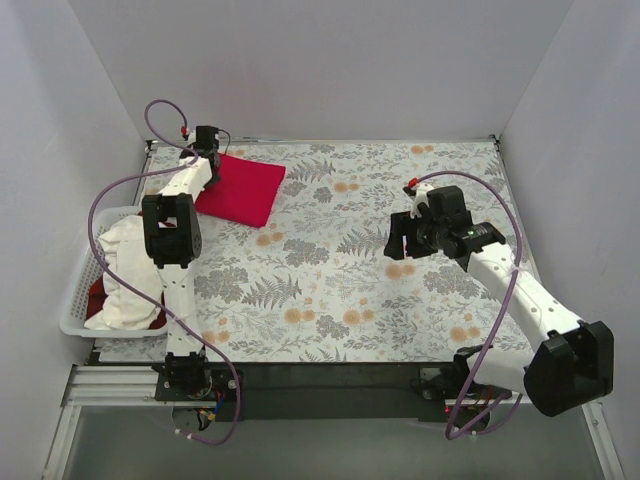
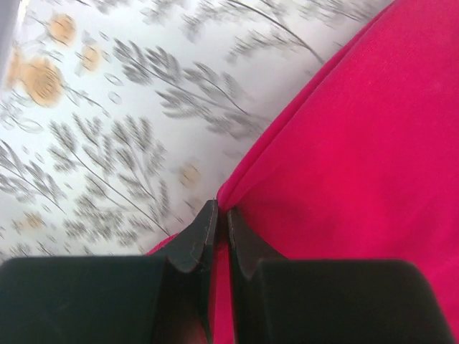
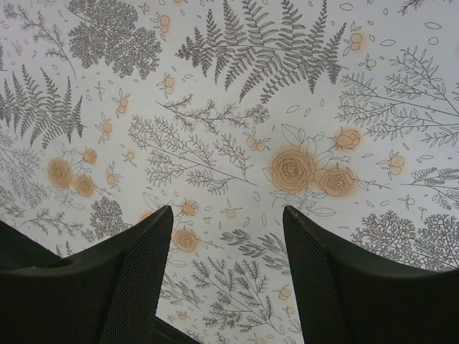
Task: Fold and stack the t-shirts
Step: Neatly place the folded tshirt to the corner
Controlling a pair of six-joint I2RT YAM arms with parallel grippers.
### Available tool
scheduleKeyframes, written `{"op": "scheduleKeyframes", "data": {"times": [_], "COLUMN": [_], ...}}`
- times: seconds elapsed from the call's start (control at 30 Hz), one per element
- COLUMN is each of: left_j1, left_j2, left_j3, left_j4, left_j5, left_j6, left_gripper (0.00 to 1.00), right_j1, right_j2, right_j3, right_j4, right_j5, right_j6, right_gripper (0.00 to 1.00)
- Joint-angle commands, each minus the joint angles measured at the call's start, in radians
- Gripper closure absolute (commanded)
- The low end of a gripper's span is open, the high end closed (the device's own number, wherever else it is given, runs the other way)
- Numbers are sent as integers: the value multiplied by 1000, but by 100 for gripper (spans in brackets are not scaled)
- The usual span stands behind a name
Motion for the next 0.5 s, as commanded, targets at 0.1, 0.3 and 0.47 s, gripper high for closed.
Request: {"op": "scheduleKeyframes", "data": {"times": [0.1,0.3,0.47], "left_j1": [99,156,216], "left_j2": [61,81,104], "left_j3": [141,180,207], "left_j4": [36,83,119], "left_j5": [-76,-87,-96], "left_j6": [150,197,205], "left_gripper": [100,100,100], "right_j1": [-5,-6,-6], "right_j2": [80,133,173], "right_j3": [116,164,191], "right_j4": [-76,-104,-104], "right_j5": [-20,-18,-15], "right_j6": [-19,-19,-13], "right_gripper": [31,31,31]}}
